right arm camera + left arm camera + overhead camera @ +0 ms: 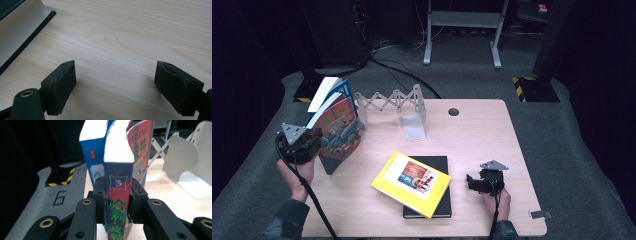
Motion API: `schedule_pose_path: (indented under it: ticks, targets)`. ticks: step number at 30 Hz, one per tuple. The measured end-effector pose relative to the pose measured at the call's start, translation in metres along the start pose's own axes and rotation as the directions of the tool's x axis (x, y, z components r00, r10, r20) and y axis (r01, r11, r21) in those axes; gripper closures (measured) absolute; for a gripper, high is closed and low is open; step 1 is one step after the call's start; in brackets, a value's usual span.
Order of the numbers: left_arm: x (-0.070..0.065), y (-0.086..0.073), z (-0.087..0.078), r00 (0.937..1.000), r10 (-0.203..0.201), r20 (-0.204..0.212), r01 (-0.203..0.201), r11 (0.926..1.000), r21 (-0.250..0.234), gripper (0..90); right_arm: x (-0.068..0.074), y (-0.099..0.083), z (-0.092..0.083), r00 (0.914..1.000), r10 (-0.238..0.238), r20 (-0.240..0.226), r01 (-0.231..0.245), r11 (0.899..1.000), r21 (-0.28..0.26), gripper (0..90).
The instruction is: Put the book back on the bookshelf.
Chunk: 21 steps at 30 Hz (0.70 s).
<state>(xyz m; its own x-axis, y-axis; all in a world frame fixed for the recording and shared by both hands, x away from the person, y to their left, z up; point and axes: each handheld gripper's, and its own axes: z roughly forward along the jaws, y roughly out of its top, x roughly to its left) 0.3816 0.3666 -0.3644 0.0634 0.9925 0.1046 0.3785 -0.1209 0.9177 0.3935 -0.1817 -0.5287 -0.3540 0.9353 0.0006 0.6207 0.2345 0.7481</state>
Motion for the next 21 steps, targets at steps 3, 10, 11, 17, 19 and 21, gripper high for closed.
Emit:
schedule_pose_path:
  ticks: [3, 10, 11, 17, 19, 21]
  targets:
    - [0.006, 0.002, -0.001, 0.9997, -0.005, 0.022, 0.005, 0.9996, 0.026, 69.4, 0.000, 0.000, 0.000, 1.0000, 0.000, 0.000, 0.000, 1.000, 0.000, 16.7]
    - [0.000, 0.024, 0.006, 0.9926, 0.096, 0.075, -0.103, 0.9905, 0.092, 65.8, 0.000, 0.000, 0.000, 1.0000, 0.004, 0.002, -0.004, 1.000, -0.002, 16.7]
    - [-0.001, 0.028, 0.007, 0.9902, 0.117, 0.076, -0.124, 0.9868, 0.104, 65.6, 0.000, 0.000, 0.000, 1.0000, 0.002, 0.001, -0.002, 1.000, -0.003, 16.7]
    - [-0.010, 0.048, 0.021, 0.9764, 0.200, 0.081, -0.211, 0.9647, 0.158, 64.1, 0.000, 0.000, 0.000, 1.0000, 0.001, 0.001, -0.001, 1.000, 0.000, 16.7]
    - [-0.010, 0.052, 0.028, 0.9727, 0.209, 0.100, -0.225, 0.9556, 0.190, 64.0, 0.000, 0.000, 0.000, 1.0000, 0.002, 0.001, -0.002, 1.000, 0.000, 16.7]
    - [-0.010, 0.054, 0.032, 0.9735, 0.196, 0.118, -0.216, 0.9570, 0.194, 66.3, 0.000, 0.000, 0.000, 1.0000, 0.002, 0.000, -0.002, 1.000, 0.000, 16.8]
